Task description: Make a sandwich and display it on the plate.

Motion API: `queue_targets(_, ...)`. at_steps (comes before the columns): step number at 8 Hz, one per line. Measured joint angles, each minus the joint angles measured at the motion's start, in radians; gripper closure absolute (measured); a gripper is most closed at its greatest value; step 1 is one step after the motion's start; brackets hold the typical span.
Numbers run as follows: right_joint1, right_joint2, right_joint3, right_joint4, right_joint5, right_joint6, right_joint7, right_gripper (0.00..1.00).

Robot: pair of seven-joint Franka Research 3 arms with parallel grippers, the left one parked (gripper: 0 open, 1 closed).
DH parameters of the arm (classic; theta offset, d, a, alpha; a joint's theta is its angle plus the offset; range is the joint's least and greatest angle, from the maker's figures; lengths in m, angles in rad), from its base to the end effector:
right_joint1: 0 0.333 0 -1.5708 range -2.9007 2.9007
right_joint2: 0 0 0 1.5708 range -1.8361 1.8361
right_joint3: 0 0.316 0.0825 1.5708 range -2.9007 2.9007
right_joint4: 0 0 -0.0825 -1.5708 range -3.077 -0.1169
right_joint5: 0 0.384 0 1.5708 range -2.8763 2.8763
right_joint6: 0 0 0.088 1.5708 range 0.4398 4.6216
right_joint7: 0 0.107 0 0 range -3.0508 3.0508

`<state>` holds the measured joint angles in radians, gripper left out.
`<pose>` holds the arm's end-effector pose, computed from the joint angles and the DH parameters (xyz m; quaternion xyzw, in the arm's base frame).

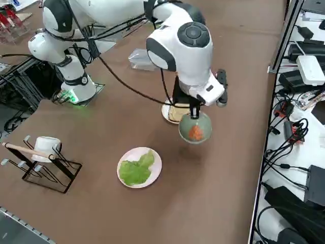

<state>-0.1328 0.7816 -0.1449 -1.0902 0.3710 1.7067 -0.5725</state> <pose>0.7312 -0.1387 0.3506 -0.9809 -0.1225 0.0190 0.1496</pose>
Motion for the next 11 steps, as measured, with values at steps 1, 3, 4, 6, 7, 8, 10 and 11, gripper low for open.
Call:
queue_targets(1,0.026,-0.012,0.001,-0.020,0.030,-0.015,0.073,0.97)
queue_targets(3,0.089,-0.049,0.002,-0.098,0.106,-0.022,0.182,0.97)
queue_targets(4,0.108,-0.075,0.002,-0.157,0.175,-0.023,0.205,0.97)
queue_targets(6,0.113,-0.130,0.000,-0.294,0.294,-0.023,0.213,0.97)
queue_targets(7,0.109,-0.151,0.000,-0.355,0.341,-0.025,0.205,0.97)
queue_targets(8,0.108,-0.164,-0.001,-0.404,0.382,-0.029,0.184,0.97)
queue_targets(10,0.103,-0.174,-0.001,-0.473,0.460,-0.038,0.139,0.97)
queue_targets(11,0.092,-0.174,-0.001,-0.497,0.495,-0.047,0.096,0.97)
